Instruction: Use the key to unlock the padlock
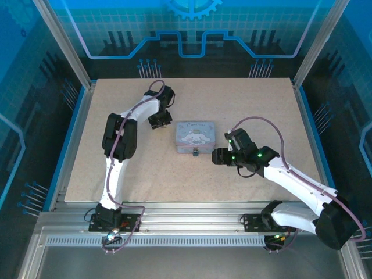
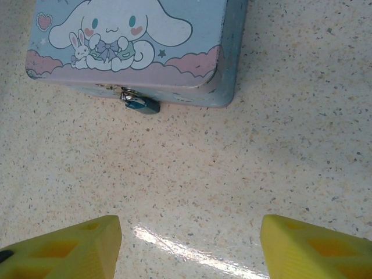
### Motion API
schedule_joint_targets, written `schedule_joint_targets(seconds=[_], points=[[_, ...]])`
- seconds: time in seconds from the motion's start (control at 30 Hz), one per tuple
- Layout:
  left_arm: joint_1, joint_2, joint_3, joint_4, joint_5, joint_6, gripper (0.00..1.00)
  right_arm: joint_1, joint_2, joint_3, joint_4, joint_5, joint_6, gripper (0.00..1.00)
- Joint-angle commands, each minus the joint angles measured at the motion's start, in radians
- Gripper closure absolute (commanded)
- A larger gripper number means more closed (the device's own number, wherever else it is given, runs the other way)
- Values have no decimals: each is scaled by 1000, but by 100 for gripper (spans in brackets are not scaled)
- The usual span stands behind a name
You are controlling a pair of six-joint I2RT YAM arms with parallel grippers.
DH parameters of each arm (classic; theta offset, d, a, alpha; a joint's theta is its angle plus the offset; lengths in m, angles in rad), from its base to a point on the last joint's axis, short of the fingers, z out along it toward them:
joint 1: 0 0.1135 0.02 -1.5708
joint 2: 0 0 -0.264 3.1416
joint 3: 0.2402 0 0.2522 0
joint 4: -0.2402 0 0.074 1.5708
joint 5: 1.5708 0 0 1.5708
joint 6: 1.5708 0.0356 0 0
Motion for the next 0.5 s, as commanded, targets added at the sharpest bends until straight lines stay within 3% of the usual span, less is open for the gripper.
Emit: schedule_joint_targets(seconds=[0.0,0.23,0.4,0.47], points=[[10,41,43,-37,-24,11,59,13,-18,-7,-13,6,17,34],[12,63,61,-49,-24,22,74,13,-30,-12,-19,13,19,34],[12,46,40,-54,-24,32,97,13,-23,-10,-12,12,18,34],[12,22,17,-42,-18,35,100,12,-17,-10,-8,12,18,34]])
